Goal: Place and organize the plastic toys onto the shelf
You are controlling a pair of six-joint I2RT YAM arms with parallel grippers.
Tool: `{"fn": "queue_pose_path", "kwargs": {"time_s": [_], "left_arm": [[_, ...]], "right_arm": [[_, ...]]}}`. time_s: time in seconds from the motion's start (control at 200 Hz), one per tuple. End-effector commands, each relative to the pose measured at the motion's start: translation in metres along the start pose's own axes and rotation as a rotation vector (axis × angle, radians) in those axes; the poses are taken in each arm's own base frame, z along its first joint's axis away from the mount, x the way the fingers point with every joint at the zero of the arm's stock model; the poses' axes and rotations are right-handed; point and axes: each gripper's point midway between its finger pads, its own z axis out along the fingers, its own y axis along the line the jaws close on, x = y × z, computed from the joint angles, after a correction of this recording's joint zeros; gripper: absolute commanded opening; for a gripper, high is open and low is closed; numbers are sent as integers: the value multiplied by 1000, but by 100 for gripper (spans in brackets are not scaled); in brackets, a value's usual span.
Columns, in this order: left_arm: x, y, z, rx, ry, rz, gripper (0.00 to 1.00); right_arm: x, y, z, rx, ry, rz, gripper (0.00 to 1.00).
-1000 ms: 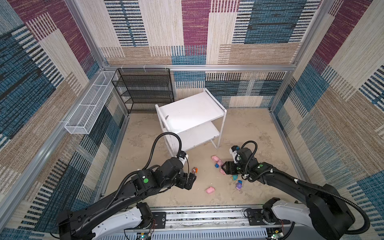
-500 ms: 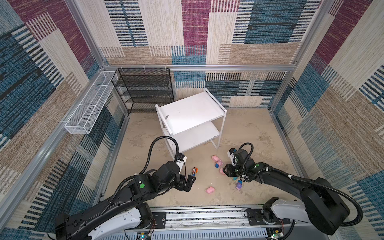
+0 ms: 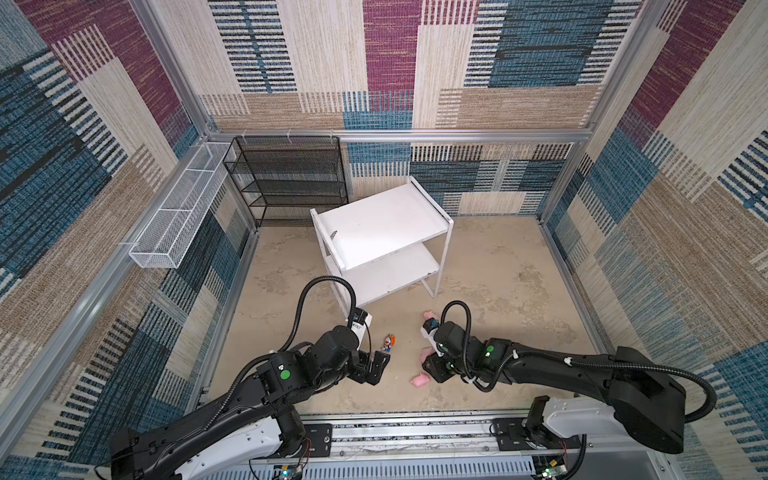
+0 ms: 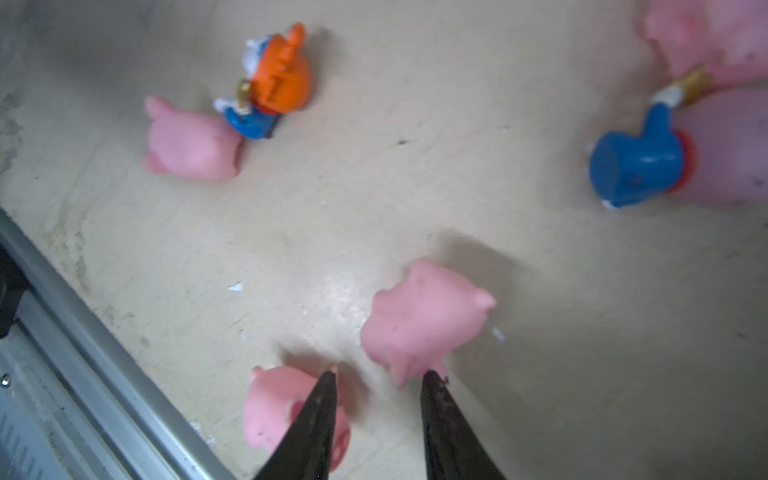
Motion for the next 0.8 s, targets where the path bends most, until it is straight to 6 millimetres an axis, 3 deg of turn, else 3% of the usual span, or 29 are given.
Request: {"fn": "queue_pose_path", "kwargs": {"time_s": [0.0,0.16,0.441,0.621,0.791], "left_arm": [[-6,-2,2,7,-29,22,99],[-7,-3,4,7,-34,29,99],[-6,-2,6,2,-30,38,99],[-5,-1,7,1,-29,48,100],[-5,-1,7,-5,-25,64,99]], "right_arm": [[-13,8,-9,16,-79,-31,43],[-24,8,-20,17,-142,-5,55],[-23,-17,0,142,-72,120,51],[-28,-2,-1,56,-79,90,51],[-10,4,-13,-1,-51,28,51]]}}
